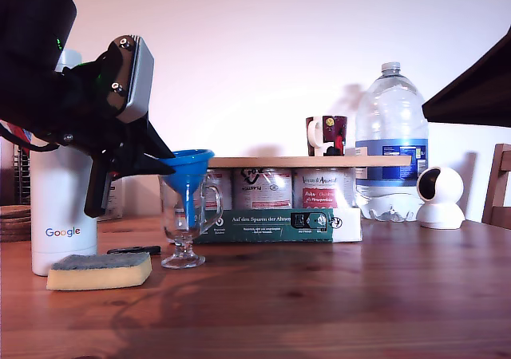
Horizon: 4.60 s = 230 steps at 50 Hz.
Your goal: Remove the blue funnel from the glass cup and place it on the shelf behind
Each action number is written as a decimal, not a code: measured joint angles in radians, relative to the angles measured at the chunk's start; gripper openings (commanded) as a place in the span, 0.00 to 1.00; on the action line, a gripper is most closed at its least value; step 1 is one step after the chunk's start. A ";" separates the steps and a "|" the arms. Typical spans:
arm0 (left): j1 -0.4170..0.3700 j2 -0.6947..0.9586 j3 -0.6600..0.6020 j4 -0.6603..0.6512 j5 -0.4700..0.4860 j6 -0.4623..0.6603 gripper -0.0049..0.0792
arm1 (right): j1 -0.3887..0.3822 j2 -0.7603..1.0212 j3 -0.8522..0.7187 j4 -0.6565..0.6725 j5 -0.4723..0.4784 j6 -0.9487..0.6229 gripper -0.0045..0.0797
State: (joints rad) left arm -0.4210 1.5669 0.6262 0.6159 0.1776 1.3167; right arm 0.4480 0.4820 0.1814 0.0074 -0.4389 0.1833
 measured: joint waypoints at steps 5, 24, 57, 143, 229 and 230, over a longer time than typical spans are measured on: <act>0.000 0.000 0.000 0.003 -0.008 0.000 0.14 | 0.000 0.000 0.000 0.000 0.000 0.000 0.04; 0.000 0.000 0.000 0.050 -0.027 0.000 0.08 | 0.000 0.000 0.000 0.000 0.003 0.000 0.04; -0.037 -0.067 0.000 0.031 -0.094 0.000 0.03 | 0.000 0.000 0.000 0.000 0.003 0.000 0.04; -0.322 0.068 0.247 0.290 -0.571 -1.191 0.03 | 0.005 0.000 0.000 -0.010 0.003 0.000 0.04; -0.210 0.307 0.512 0.027 -0.554 -1.393 0.55 | 0.005 -0.029 0.000 0.153 0.211 -0.077 0.04; -0.210 0.307 0.512 0.027 -0.551 -1.393 0.57 | 0.005 -0.029 0.000 0.153 0.211 -0.077 0.04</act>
State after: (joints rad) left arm -0.6308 1.8744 1.1381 0.6426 -0.3733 -0.0765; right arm 0.4534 0.4526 0.1818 0.1604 -0.2283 0.1066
